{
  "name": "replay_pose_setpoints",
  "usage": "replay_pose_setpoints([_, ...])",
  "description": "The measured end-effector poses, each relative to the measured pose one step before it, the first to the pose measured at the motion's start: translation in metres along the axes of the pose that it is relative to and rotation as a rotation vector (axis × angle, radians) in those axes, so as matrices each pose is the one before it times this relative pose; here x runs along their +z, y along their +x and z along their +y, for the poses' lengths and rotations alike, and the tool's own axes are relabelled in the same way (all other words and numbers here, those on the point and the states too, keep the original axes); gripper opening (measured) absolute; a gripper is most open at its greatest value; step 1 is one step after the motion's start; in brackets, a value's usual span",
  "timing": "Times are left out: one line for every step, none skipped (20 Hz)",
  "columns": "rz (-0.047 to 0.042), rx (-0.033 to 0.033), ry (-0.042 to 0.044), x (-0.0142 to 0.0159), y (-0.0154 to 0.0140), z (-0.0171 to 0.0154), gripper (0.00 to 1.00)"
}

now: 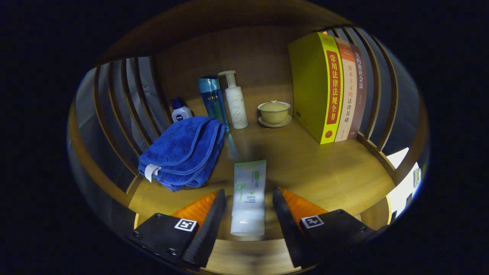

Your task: Pull open the drawer, take out the items inside it, and place them on the countertop above the cabinet.

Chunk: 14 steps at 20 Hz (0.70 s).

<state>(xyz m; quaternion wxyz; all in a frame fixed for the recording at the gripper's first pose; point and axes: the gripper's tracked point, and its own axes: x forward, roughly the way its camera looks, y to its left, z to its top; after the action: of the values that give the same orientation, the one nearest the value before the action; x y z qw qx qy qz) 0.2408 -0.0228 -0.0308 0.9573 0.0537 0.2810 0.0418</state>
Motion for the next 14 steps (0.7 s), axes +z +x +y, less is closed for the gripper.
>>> replay_pose_setpoints([0.00061,0.00304,0.00013,-0.00126,-0.00210,-0.00005,0.88])
replay_pose_setpoints([-0.00241,0.00212,-0.00445,-0.00089,-0.00255,-0.00068,0.92])
replay_pose_setpoints([-0.00590,-0.00437,-0.00313,0.00067,-0.00273,-0.00114,0.97])
replay_pose_setpoints([-0.00671,-0.00940,-0.00863,-0.00001,-0.00264,-0.00188,1.00])
replay_pose_setpoints([-0.01138,-0.00619,-0.00580,0.00151,-0.00229,-0.00154,1.00])
replay_pose_setpoints([-0.00379,-0.00282,-0.00240,0.00095,-0.00406,-0.00075,0.99])
replay_pose_setpoints([-0.00517,-0.00085,-0.00353,-0.00054,-0.00269,0.00037,0.99])
replay_pose_setpoints([-0.00924,-0.00595,-0.00474,0.00129,-0.00406,-0.00085,0.99])
replay_pose_setpoints([-0.01136,-0.00005,-0.00236,0.00189,-0.00603,0.00052,0.99])
replay_pose_setpoints([-0.01176,0.00731,-0.00258,0.00084,-0.00686,0.00256,0.99])
replay_pose_setpoints([-0.01136,0.00516,0.00040,0.00062,-0.00785,0.00182,0.99])
replay_pose_setpoints([-0.01249,0.00881,0.00248,-0.00018,-0.00876,0.00335,0.99])
replay_pose_setpoints([-0.01616,0.01020,0.00526,0.00049,-0.00942,0.00448,0.99])
replay_pose_setpoints([-0.01405,0.01220,0.00184,0.00096,-0.00919,0.00422,0.99])
